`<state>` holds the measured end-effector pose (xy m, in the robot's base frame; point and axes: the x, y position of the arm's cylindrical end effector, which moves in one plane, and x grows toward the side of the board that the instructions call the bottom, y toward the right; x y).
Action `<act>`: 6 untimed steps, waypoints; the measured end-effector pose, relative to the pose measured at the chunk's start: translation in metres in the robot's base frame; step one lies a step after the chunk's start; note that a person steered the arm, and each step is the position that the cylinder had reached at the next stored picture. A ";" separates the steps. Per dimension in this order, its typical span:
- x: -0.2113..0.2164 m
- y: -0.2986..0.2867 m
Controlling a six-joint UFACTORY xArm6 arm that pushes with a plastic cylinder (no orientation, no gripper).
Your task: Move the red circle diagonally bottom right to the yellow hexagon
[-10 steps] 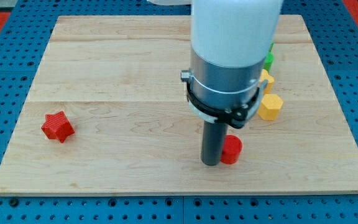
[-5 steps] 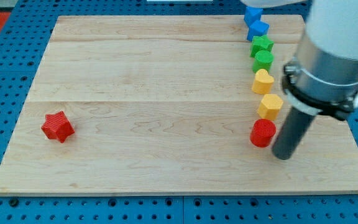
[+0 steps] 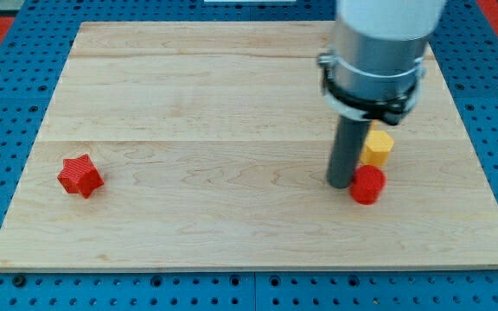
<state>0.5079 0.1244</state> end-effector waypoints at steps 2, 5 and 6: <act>0.034 0.007; 0.017 0.099; 0.017 0.096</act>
<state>0.5253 0.2204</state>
